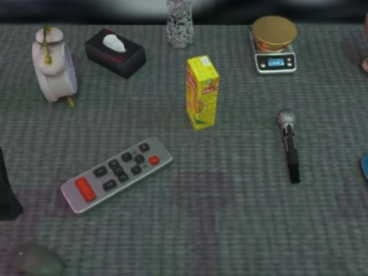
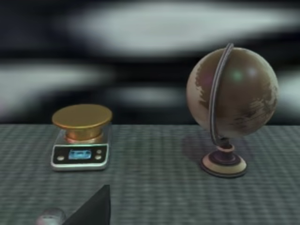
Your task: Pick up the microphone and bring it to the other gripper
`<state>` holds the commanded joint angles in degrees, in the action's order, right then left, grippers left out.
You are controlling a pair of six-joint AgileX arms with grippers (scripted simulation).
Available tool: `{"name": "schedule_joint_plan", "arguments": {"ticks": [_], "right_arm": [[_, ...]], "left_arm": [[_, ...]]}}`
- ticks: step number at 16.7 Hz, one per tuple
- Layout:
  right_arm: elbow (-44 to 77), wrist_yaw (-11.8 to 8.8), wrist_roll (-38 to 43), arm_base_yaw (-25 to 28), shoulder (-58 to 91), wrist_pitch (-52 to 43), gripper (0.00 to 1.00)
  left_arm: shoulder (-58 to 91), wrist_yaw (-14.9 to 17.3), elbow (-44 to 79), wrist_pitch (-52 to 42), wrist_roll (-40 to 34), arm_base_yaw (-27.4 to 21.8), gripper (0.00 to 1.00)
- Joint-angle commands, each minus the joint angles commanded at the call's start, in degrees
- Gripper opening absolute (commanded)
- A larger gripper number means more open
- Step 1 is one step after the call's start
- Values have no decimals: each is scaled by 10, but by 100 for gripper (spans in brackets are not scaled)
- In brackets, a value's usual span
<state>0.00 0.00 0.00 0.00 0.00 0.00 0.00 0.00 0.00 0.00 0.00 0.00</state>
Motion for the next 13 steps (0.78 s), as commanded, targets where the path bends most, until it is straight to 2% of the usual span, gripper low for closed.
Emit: {"name": "schedule_joint_plan", "arguments": {"ticks": [4, 7, 13], "right_arm": [[17, 0, 5, 5, 18, -11, 100], [87, 0, 23, 23, 90, -54, 100], [323, 6, 84, 77, 392, -211, 100]], "left_arm": [[0, 0, 0, 0, 0, 0, 100], [0, 0, 0, 0, 0, 0, 100], [0, 0, 0, 0, 0, 0, 100]]}}
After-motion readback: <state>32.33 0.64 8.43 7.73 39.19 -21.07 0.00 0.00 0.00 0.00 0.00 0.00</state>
